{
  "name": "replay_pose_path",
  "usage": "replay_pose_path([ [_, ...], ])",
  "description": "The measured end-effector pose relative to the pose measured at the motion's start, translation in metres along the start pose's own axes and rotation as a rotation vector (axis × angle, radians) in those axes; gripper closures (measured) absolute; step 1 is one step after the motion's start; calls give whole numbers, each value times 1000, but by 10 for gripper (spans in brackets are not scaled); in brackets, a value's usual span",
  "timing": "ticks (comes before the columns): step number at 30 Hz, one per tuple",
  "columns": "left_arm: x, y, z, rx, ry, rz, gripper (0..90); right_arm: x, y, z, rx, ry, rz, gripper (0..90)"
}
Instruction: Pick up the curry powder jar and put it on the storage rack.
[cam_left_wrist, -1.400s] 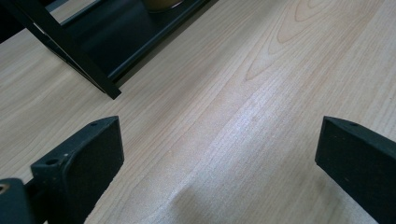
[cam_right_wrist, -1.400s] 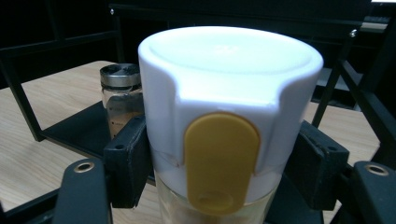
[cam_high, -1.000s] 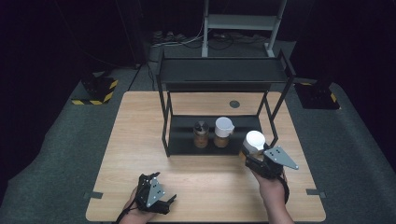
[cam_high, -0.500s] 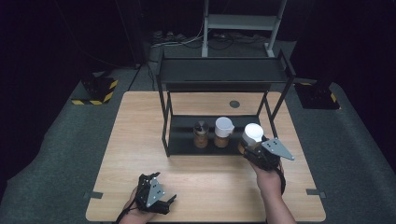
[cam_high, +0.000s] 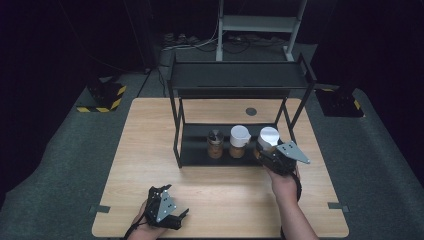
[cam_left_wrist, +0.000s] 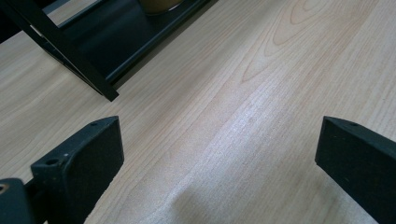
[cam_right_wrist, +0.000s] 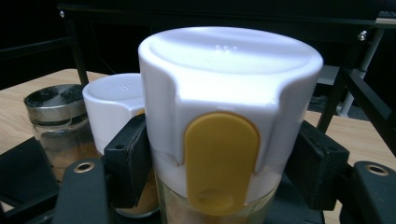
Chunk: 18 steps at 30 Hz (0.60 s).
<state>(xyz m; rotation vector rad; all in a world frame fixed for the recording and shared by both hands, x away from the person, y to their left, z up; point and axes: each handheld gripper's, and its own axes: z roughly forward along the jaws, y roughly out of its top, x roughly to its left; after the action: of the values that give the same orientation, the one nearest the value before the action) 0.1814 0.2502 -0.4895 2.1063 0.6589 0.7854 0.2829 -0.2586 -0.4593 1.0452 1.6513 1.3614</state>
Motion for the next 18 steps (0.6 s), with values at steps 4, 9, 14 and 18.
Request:
replay_pose_path([
  [4,0,0,0,0,0,0,15,-1,0,4,-1,-5,-3,307],
  [9,0,0,0,-2,0,0,15,-3,0,13,10,-16,-3,307],
  [14,0,-1,0,-3,0,0,15,-4,-1,21,20,-27,-3,307],
  [18,0,-1,0,-4,0,0,15,-5,-1,24,27,-29,-5,307],
])
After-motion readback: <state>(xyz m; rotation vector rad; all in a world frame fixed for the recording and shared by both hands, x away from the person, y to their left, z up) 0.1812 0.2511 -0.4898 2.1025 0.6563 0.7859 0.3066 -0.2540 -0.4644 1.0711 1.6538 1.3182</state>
